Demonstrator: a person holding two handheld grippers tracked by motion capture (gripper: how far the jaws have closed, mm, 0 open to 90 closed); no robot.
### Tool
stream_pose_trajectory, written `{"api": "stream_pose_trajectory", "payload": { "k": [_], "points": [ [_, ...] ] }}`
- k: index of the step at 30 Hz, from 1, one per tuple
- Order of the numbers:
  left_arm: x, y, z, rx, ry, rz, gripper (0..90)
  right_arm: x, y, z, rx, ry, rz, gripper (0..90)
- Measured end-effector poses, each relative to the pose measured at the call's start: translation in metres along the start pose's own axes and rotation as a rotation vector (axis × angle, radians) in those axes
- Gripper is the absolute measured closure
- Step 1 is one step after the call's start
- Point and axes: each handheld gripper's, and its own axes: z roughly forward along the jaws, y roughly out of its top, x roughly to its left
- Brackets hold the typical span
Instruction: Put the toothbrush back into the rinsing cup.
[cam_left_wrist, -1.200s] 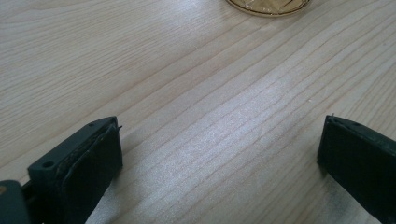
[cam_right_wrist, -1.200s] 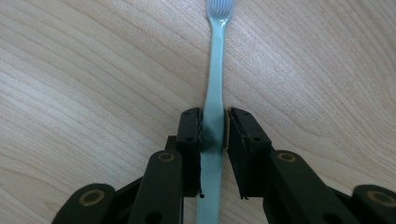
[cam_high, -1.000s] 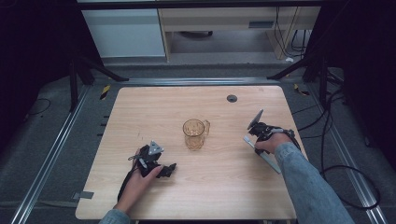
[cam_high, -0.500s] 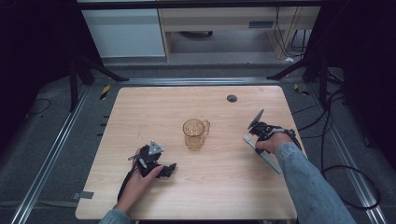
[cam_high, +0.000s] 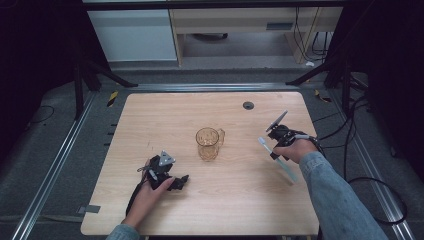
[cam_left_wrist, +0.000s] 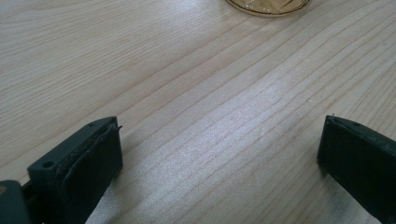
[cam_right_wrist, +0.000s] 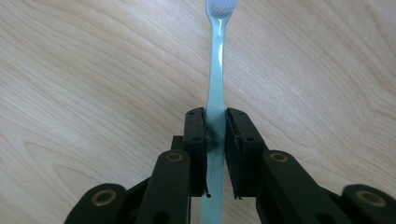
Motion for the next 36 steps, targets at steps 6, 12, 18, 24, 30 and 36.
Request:
{"api": "stream_pose_trajectory", "payload": {
  "k": [6,12,18,24,30,36],
  "points": [
    [0.0,0.0,0.0,0.0,0.0,0.0,0.0,0.005,0.005,-0.01,-0.059,0.018,0.001,79.0],
    [0.0,0.0,0.0,0.0,0.0,0.001,0.0,0.011,0.011,-0.021,-0.123,0.043,0.025,79.1],
    [0.0,0.0,0.0,0.0,-0.001,-0.003,0.0,0.012,0.013,-0.029,-0.189,0.058,0.033,79.1],
    [0.0,0.0,0.0,0.0,-0.001,-0.003,0.0,0.015,0.015,-0.036,-0.249,0.07,0.042,79.1],
    [0.0,0.0,0.0,0.0,-0.001,-0.003,0.0,0.018,0.018,-0.043,-0.315,0.081,0.038,79.1],
    [0.0,0.0,0.0,0.0,-0.001,-0.003,0.0,0.023,0.021,-0.047,-0.381,0.088,0.033,79.1]
  ]
}}
